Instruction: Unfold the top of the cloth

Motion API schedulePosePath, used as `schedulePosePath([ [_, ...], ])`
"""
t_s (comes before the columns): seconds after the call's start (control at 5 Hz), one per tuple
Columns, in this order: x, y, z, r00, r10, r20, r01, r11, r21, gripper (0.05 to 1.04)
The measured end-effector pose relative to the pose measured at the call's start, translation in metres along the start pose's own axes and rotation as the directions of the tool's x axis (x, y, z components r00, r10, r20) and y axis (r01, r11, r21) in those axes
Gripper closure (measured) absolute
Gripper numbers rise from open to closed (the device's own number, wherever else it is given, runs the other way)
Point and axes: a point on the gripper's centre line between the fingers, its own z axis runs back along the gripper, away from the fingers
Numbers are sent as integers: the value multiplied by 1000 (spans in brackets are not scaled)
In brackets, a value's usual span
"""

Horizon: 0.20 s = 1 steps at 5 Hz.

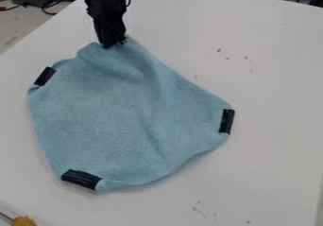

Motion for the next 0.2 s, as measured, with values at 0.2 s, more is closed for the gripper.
schedulePosePath([
  [0.2, 12, -1, -21, 999, -52, 13, 53, 997, -55, 1029],
])
